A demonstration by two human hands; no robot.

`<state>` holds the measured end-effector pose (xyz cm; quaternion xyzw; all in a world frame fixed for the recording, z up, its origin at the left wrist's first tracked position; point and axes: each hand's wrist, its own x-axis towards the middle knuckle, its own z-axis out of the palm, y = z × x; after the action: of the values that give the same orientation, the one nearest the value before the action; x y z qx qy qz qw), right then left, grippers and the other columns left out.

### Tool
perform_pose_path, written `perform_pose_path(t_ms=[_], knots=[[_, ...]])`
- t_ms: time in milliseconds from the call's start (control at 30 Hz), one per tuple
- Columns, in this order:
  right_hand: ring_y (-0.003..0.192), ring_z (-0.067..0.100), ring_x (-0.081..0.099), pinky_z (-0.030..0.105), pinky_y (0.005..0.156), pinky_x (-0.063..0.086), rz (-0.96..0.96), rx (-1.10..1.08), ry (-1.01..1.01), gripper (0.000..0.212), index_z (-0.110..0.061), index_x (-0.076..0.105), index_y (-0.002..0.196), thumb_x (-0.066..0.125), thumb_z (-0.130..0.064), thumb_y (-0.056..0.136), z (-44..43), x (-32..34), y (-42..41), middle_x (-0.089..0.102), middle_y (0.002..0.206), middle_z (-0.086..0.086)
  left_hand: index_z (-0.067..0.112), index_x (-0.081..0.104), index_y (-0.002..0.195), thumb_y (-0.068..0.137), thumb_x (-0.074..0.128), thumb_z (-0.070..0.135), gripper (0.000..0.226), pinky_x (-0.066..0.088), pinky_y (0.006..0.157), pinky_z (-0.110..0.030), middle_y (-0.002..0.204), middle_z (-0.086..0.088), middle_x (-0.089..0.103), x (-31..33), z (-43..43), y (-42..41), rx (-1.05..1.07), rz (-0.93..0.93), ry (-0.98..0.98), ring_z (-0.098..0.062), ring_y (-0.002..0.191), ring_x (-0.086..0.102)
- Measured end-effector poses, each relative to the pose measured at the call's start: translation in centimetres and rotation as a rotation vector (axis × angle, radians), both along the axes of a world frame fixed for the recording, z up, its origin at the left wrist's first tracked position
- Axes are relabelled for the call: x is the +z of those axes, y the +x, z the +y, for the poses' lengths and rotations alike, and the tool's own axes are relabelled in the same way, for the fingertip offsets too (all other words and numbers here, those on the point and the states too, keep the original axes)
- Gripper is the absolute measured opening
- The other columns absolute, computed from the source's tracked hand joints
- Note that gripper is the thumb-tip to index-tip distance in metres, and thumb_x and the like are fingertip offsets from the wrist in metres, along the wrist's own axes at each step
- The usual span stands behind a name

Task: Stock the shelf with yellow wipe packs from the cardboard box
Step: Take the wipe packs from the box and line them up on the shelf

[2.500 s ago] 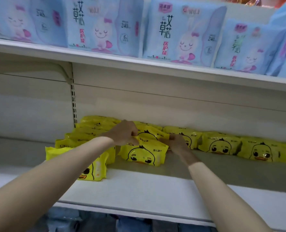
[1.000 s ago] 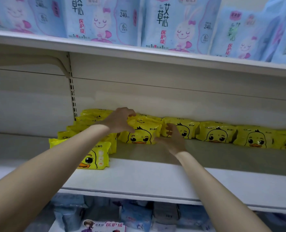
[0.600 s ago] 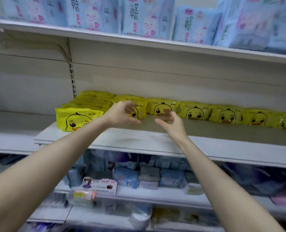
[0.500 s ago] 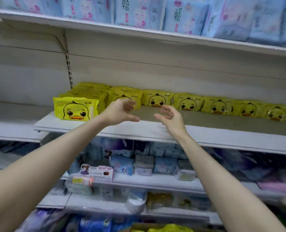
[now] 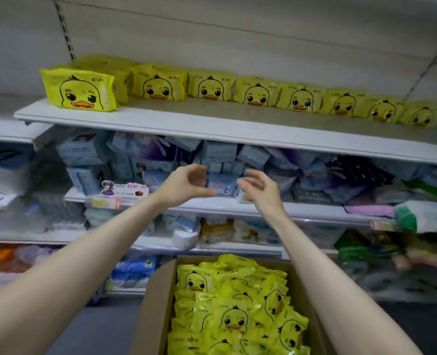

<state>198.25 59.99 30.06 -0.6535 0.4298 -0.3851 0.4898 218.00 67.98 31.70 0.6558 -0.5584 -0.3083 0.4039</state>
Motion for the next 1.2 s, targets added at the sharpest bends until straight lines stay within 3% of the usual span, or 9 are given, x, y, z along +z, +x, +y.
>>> perform_pose_path(t_ms=[167, 300, 433, 600, 733, 900, 1033, 1133, 1200], knots=[[0.096, 0.016, 0.062, 0.03, 0.086, 0.051, 0.026, -0.026, 0.143, 0.035, -0.016, 0.058, 0.115, 0.071, -0.02, 0.083, 2.3, -6.9, -2.8, 0.066, 0.101, 0.001, 0.009, 0.053, 0.125, 0.067, 0.083, 0.016, 0.066, 0.05, 0.085, -0.023, 0.107, -0.007, 0.064, -6.1, 1.6, -3.0, 0.013, 0.146, 0.114, -0.017, 0.096, 0.061], [0.095, 0.015, 0.06, 0.024, 0.078, 0.049, 0.083, -0.034, 0.26, 0.04, -0.009, 0.056, 0.121, 0.069, -0.018, 0.084, 4.4, -12.2, -4.6, 0.065, 0.106, 0.006, 0.001, 0.053, 0.123, 0.069, 0.081, 0.007, 0.061, 0.049, 0.07, -0.009, 0.105, -0.01, 0.062, -11.4, 3.0, -5.0, 0.029, 0.213, 0.231, -0.013, 0.086, 0.06], [0.091, 0.016, 0.062, 0.036, 0.08, 0.051, 0.158, -0.055, 0.355, 0.038, -0.014, 0.057, 0.12, 0.069, -0.023, 0.085, 6.7, -17.4, -6.6, 0.066, 0.099, -0.001, 0.008, 0.054, 0.122, 0.071, 0.079, 0.006, 0.057, 0.051, 0.065, -0.009, 0.105, -0.008, 0.061, -17.0, 4.8, -6.5, 0.046, 0.292, 0.364, -0.004, 0.078, 0.062], [0.093, 0.015, 0.063, 0.038, 0.084, 0.052, 0.257, -0.093, 0.493, 0.04, -0.013, 0.057, 0.121, 0.069, -0.027, 0.085, 9.5, -23.4, -8.5, 0.066, 0.099, -0.002, 0.009, 0.054, 0.123, 0.068, 0.083, 0.022, 0.064, 0.052, 0.083, -0.034, 0.107, -0.006, 0.064, -24.7, 7.2, -8.1, 0.088, 0.32, 0.591, -0.019, 0.094, 0.062], [0.098, 0.014, 0.059, 0.031, 0.085, 0.048, 0.318, -0.093, 0.584, 0.041, -0.014, 0.056, 0.123, 0.068, -0.028, 0.086, 11.4, -26.3, -10.0, 0.063, 0.097, -0.007, 0.01, 0.054, 0.122, 0.069, 0.082, 0.027, 0.062, 0.049, 0.076, -0.03, 0.107, -0.004, 0.063, -29.2, 8.9, -9.9, 0.08, 0.36, 0.723, -0.018, 0.096, 0.06], [0.105, 0.014, 0.057, 0.018, 0.078, 0.041, 0.385, -0.123, 0.659, 0.042, -0.015, 0.056, 0.123, 0.068, -0.03, 0.086, 13.5, -29.0, -11.7, 0.062, 0.104, -0.003, 0.012, 0.052, 0.126, 0.07, 0.08, 0.037, 0.067, 0.05, 0.088, -0.035, 0.115, -0.005, 0.061, -33.4, 10.6, -11.8, 0.067, 0.359, 0.849, -0.021, 0.104, 0.059], [0.112, 0.014, 0.054, 0.026, 0.09, 0.042, 0.491, -0.13, 0.643, 0.045, -0.015, 0.057, 0.124, 0.068, -0.032, 0.085, 14.6, -30.5, -12.9, 0.061, 0.12, 0.002, 0.012, 0.051, 0.128, 0.072, 0.079, 0.034, 0.066, 0.049, 0.086, -0.033, 0.122, -0.008, 0.058, -35.4, 11.3, -13.4, 0.053, 0.396, 0.923, -0.023, 0.106, 0.057], [0.12, 0.018, 0.051, 0.036, 0.101, 0.041, 0.583, -0.153, 0.606, 0.049, -0.016, 0.059, 0.125, 0.069, -0.039, 0.082, 14.7, -31.2, -14.1, 0.059, 0.127, 0.003, 0.013, 0.05, 0.131, 0.073, 0.078, 0.033, 0.069, 0.045, 0.089, -0.032, 0.13, -0.007, 0.053, -36.4, 11.5, -14.7, 0.0, 0.4, 0.937, -0.023, 0.116, 0.052], [0.125, 0.019, 0.047, 0.035, 0.104, 0.038, 0.62, -0.172, 0.604, 0.051, -0.016, 0.058, 0.126, 0.068, -0.04, 0.082, 14.7, -31.4, -14.8, 0.056, 0.131, 0.003, 0.013, 0.048, 0.134, 0.073, 0.078, 0.034, 0.071, 0.043, 0.093, -0.031, 0.135, -0.005, 0.05, -36.8, 11.5, -15.6, -0.043, 0.388, 0.928, -0.022, 0.124, 0.047]])
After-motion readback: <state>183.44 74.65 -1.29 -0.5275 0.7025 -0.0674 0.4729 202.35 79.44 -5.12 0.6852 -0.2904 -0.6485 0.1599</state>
